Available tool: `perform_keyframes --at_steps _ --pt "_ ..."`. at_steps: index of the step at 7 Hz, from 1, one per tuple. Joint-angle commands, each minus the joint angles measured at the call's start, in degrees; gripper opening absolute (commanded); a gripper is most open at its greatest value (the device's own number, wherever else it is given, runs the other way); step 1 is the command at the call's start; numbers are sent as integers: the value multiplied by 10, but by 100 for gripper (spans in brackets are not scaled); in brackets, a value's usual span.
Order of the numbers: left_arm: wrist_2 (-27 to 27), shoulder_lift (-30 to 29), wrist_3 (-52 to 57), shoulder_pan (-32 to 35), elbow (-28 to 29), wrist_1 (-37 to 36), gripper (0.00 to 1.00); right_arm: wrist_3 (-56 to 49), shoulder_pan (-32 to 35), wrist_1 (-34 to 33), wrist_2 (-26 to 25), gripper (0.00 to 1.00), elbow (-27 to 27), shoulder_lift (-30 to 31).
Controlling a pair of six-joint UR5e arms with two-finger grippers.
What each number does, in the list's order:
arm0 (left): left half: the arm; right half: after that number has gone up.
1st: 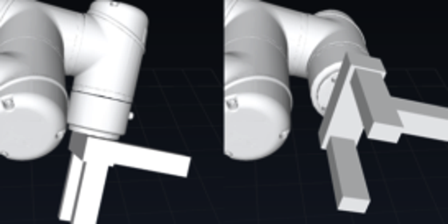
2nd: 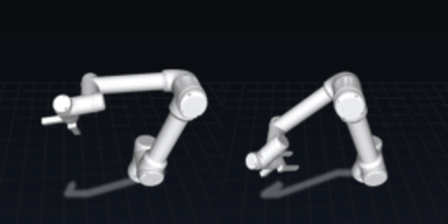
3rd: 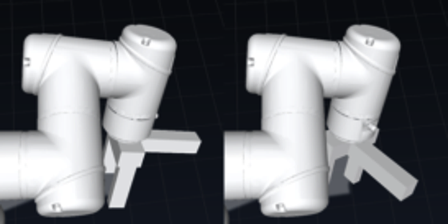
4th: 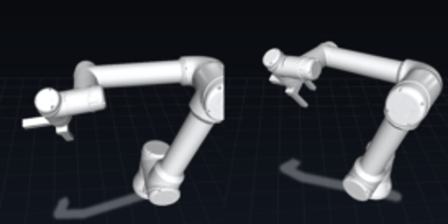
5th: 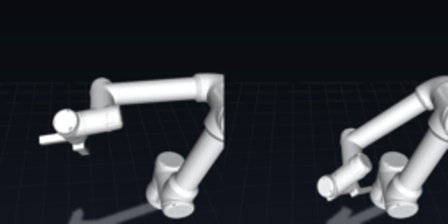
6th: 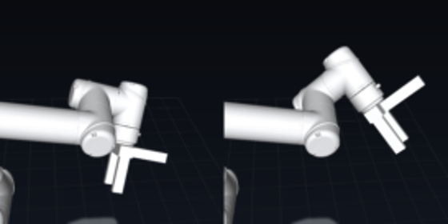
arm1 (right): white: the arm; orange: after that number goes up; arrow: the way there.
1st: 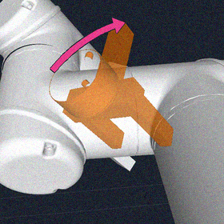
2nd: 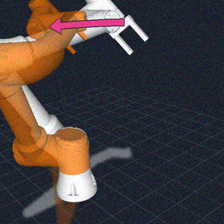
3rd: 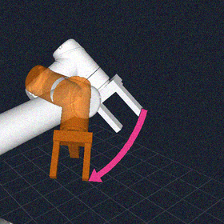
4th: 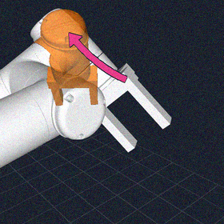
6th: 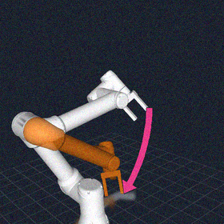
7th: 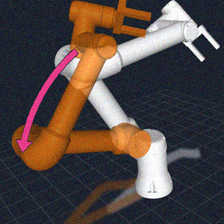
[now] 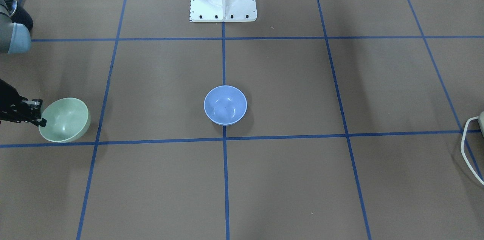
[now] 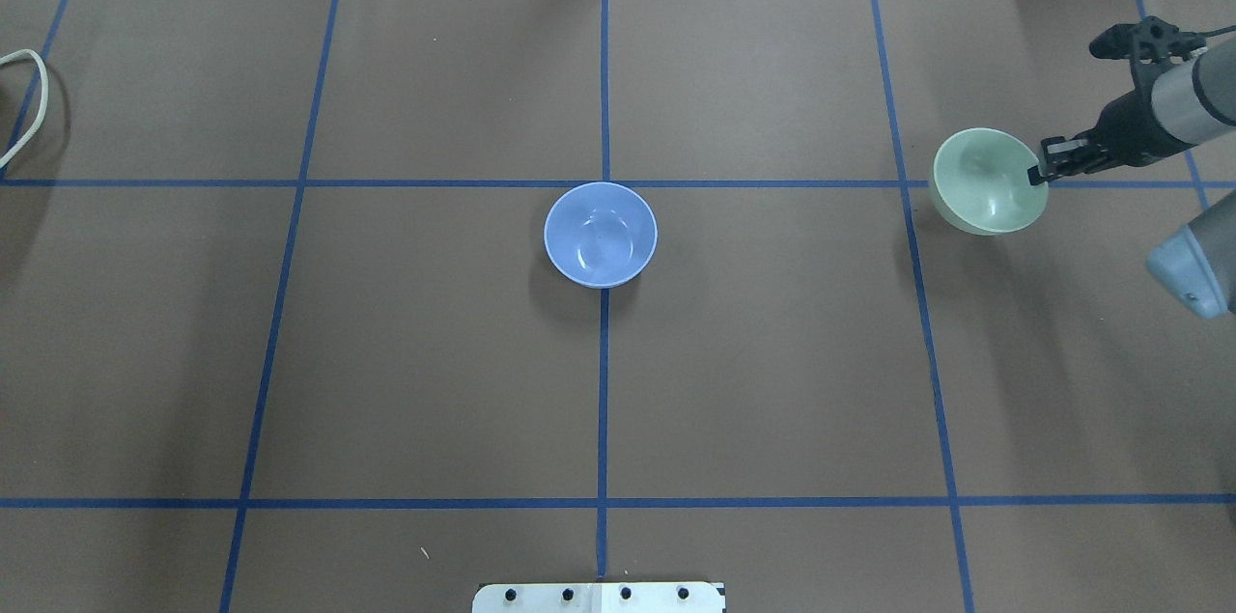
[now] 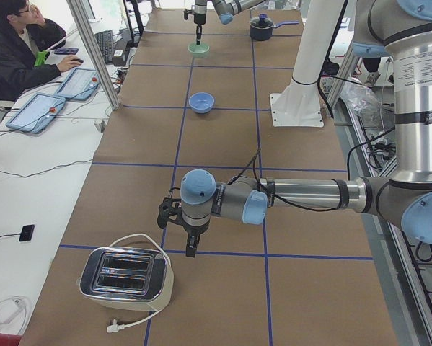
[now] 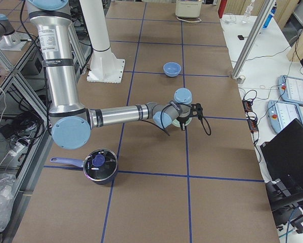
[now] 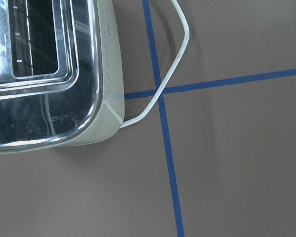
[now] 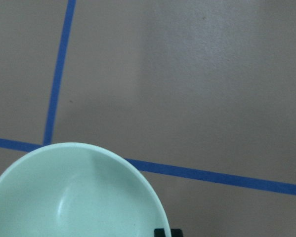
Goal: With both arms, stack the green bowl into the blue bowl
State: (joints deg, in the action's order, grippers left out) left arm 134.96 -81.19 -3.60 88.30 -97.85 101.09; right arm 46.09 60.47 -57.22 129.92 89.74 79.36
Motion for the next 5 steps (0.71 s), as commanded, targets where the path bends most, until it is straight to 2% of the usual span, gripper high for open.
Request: perform_keyframes --at_steps 1,2,3,4,5 --pt "16 11 -14 0 -1 0 98 173 -82 -40 -22 0 31 -92" --pt "16 12 -14 0 -1 1 98 207 -124 -106 -69 0 64 -132" --pt "15 12 -14 0 -1 2 98 242 -157 -186 -96 0 90 -181" --pt "16 12 -14 0 -1 2 98 277 -176 -226 -109 0 94 -228" --pt "15 12 -14 0 0 2 98 301 -211 -234 -146 0 90 -251"
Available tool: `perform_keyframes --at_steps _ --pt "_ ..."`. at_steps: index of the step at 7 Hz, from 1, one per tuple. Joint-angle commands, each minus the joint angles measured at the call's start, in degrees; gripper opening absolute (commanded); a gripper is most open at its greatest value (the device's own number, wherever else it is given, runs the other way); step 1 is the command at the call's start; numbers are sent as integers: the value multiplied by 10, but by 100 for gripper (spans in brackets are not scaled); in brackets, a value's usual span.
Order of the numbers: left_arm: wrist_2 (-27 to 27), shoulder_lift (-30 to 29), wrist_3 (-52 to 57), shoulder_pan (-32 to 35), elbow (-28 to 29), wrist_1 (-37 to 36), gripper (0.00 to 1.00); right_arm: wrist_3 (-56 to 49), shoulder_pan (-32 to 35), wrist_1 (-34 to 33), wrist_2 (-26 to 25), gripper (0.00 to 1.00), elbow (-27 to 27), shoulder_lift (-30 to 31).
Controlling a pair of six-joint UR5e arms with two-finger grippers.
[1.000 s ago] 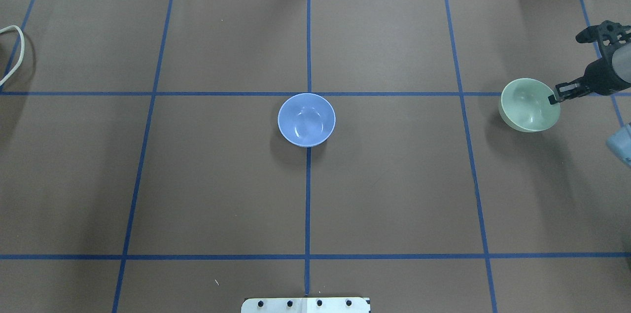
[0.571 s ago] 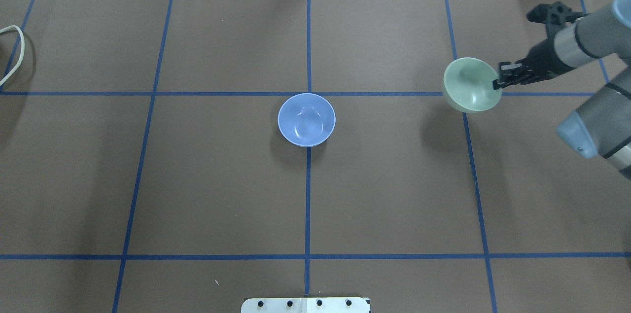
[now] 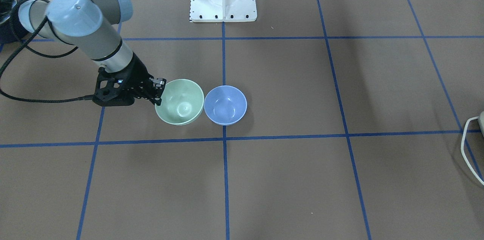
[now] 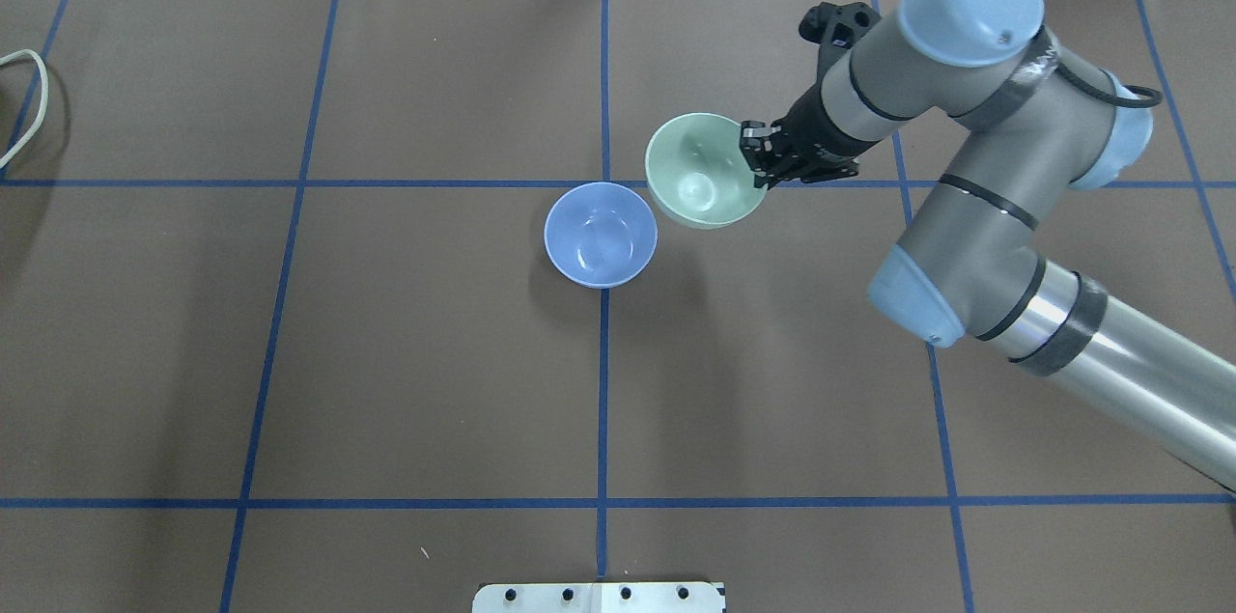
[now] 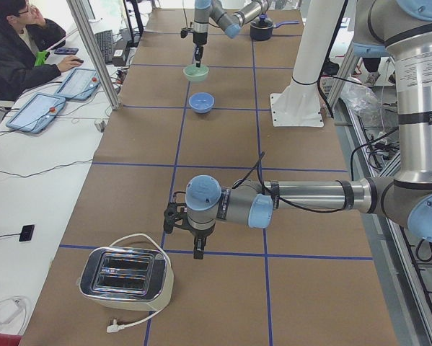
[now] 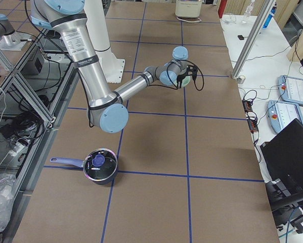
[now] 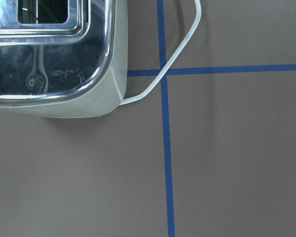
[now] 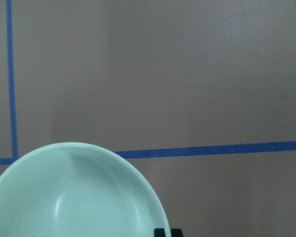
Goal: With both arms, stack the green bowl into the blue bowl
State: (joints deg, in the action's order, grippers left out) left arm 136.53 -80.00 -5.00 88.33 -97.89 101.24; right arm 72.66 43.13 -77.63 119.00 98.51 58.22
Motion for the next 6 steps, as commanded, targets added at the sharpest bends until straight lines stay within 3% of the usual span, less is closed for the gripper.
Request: perform_keyframes --at_steps 1,4,6 --pt "0 -1 0 -1 1 1 98 43 -74 -30 -86 0 -1 -44" --pt "0 -1 0 -1 2 1 98 62 -96 -31 -123 0 -65 -92" --pt "0 -1 0 -1 3 1 98 61 -100 -32 -127 0 -68 -90"
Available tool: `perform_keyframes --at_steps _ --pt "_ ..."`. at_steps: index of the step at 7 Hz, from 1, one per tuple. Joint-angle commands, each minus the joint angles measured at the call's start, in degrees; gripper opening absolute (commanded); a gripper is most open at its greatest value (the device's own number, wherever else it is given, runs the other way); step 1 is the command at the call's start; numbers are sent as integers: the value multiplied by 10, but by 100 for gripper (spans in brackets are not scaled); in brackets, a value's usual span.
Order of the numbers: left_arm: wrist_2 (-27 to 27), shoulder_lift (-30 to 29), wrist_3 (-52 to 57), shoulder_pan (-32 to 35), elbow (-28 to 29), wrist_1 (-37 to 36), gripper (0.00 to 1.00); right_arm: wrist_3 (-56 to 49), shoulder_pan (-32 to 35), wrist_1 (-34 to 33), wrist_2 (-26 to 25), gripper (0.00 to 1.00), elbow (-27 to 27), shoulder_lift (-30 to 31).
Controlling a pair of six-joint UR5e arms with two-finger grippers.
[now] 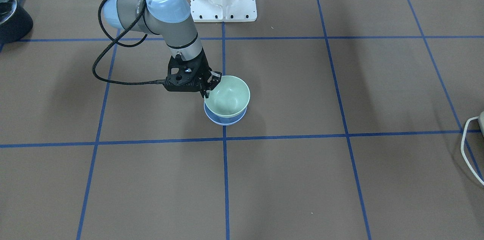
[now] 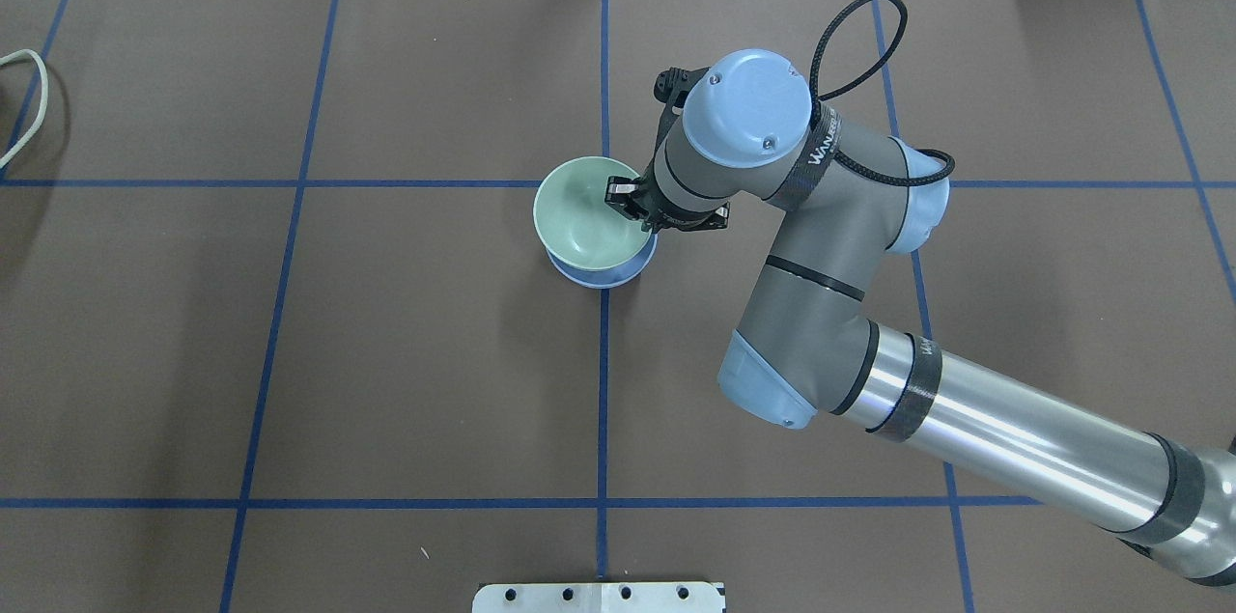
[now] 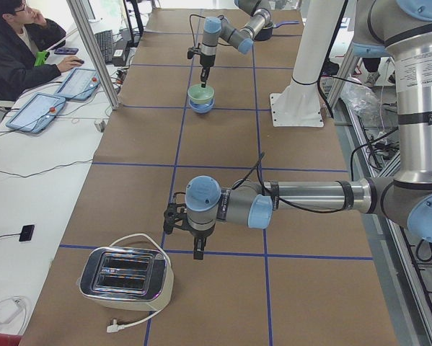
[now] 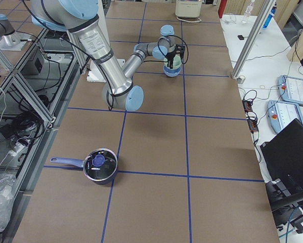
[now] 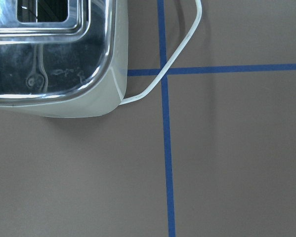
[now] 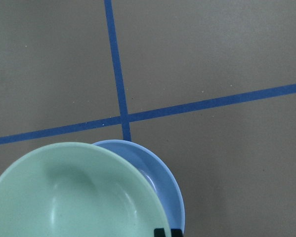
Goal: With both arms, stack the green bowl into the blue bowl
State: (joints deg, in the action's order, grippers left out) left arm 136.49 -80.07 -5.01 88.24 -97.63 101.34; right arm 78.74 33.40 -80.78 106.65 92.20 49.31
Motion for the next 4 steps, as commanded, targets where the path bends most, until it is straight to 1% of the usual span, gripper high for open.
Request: perform_keyframes --at_steps 1,4 --pt "0 0 0 0 0 0 98 0 -3 -1 -4 0 -7 -1" --pt "0 0 0 0 0 0 98 -2 -8 0 -6 0 -23 -2"
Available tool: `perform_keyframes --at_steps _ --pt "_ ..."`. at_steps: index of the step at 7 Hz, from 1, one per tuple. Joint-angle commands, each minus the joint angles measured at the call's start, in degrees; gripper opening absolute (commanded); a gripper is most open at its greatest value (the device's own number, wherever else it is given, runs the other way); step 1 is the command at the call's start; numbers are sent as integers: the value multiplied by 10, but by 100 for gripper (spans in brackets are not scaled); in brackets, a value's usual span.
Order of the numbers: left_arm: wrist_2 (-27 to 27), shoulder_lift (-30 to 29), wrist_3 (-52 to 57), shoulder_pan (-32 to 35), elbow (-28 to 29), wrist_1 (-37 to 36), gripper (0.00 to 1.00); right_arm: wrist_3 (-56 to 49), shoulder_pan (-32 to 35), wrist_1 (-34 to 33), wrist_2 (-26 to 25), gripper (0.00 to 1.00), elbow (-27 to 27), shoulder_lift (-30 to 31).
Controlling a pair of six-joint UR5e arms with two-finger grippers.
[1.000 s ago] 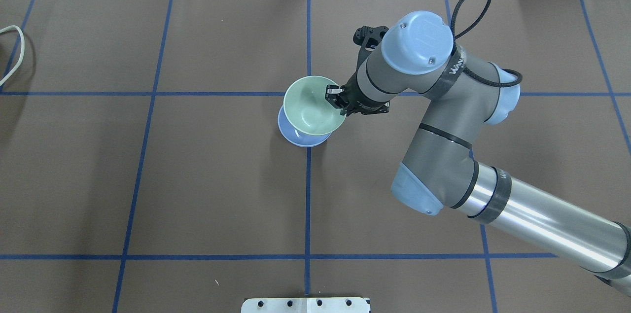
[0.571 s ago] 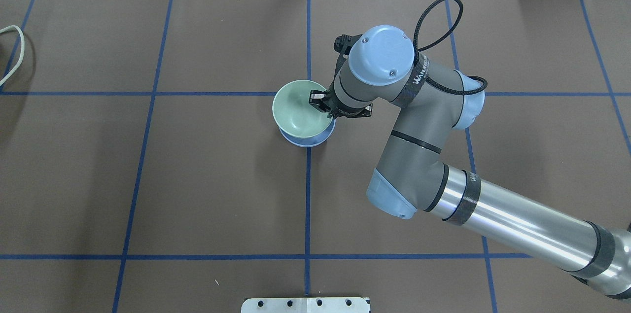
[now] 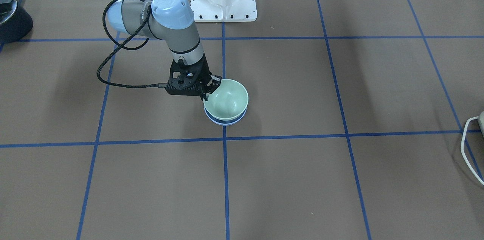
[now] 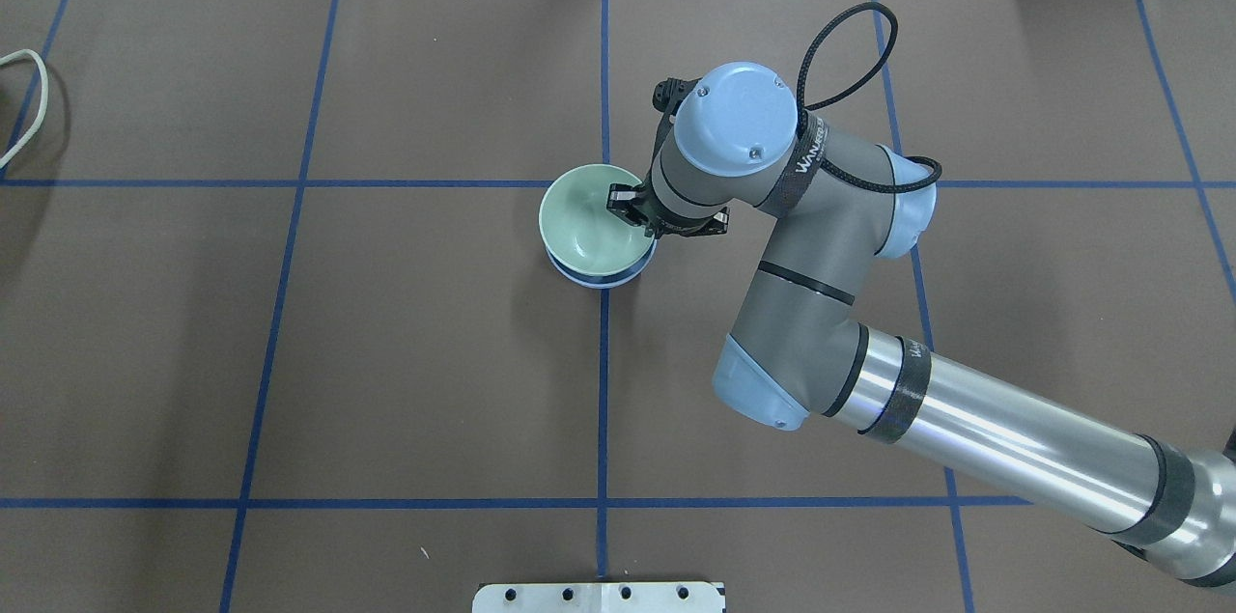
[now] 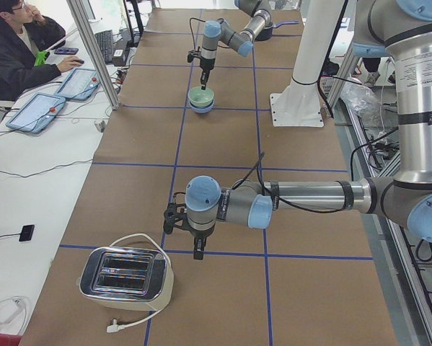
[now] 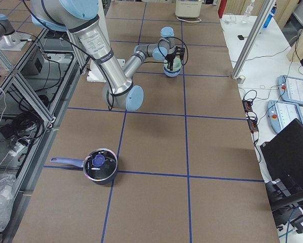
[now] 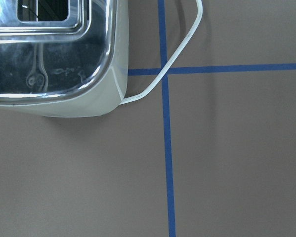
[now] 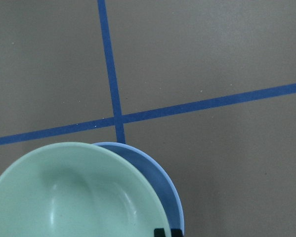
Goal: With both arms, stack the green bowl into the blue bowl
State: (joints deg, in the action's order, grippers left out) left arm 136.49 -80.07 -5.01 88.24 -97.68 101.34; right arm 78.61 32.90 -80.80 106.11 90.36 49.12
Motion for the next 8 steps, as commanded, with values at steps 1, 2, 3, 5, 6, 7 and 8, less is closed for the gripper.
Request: perform_keyframes --at_steps 1,2,3,5,6,7,8 --pt "0 0 0 0 0 0 98 0 -3 1 0 0 -6 -2" --pt "0 0 0 0 1 0 98 0 -4 2 0 0 -7 -2" --pt "0 0 0 0 1 0 98 0 -5 3 0 0 -10 -2" --pt "0 0 0 0 1 0 98 -1 -5 5 0 0 -16 -2" --pt "0 0 0 0 1 0 98 -2 -6 5 0 0 -18 -2" --pt "0 0 0 0 1 0 98 -2 -6 5 0 0 -19 -2" --pt "-1 0 0 0 1 0 98 -2 -7 5 -1 0 -21 -2"
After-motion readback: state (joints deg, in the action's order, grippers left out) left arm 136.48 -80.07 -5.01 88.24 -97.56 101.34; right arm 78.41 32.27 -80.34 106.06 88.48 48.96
